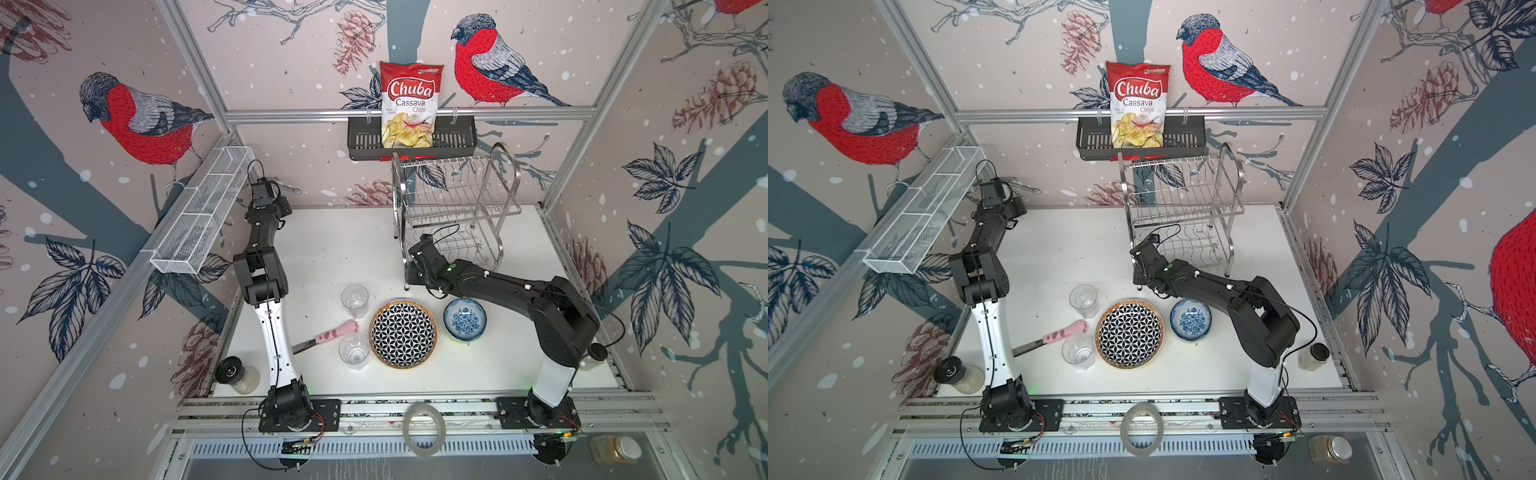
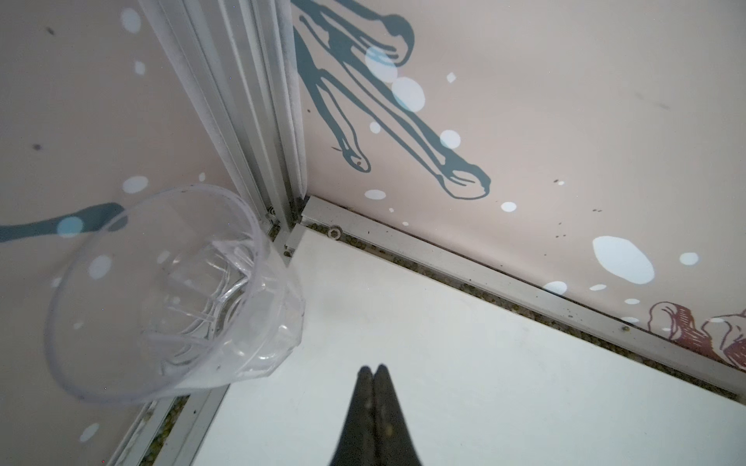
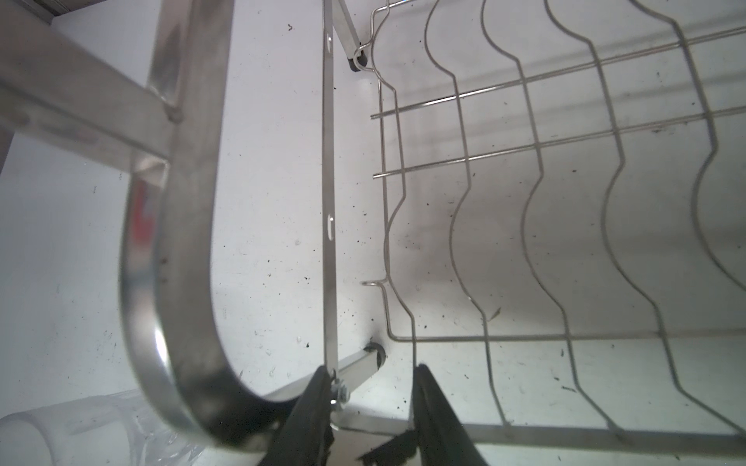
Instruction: Unload the mixed dishes from the dish rack
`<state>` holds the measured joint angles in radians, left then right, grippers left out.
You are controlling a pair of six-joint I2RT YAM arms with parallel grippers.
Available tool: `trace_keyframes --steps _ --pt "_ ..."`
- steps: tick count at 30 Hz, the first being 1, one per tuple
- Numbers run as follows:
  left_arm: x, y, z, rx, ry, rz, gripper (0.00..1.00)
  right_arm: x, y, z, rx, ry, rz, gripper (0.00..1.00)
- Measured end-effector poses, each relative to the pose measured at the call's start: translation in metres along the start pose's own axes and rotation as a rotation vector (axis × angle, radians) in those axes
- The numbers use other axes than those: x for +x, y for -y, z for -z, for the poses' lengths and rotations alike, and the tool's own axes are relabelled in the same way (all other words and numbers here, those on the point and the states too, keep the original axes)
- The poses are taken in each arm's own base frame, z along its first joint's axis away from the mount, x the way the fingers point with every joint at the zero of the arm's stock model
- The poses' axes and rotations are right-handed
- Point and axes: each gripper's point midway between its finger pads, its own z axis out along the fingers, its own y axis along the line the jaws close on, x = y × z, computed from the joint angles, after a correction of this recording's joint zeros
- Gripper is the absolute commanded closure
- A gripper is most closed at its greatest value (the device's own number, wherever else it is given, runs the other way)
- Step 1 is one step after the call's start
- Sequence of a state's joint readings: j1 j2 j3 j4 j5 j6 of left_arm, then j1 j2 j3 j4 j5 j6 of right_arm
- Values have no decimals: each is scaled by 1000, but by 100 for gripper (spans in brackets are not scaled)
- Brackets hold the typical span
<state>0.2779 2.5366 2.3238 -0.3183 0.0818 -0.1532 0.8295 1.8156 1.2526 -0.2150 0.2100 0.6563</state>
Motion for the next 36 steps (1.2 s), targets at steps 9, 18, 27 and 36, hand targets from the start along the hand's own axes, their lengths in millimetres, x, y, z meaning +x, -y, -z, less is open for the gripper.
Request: trace_keyframes --steps 9,18,27,36 --pt "-54 1 14 -27 154 -42 65 -4 0 -8 6 1 -6 64" --pt "-39 -17 -11 -104 157 -87 24 -8 3 -21 30 -14 -7 65" --pt "-31 -33 -24 -135 165 -94 22 -10 -1 -30 32 -22 -5 65" --pt "-25 -33 -33 -108 167 -94 30 -10 -1 -30 33 -25 -7 65"
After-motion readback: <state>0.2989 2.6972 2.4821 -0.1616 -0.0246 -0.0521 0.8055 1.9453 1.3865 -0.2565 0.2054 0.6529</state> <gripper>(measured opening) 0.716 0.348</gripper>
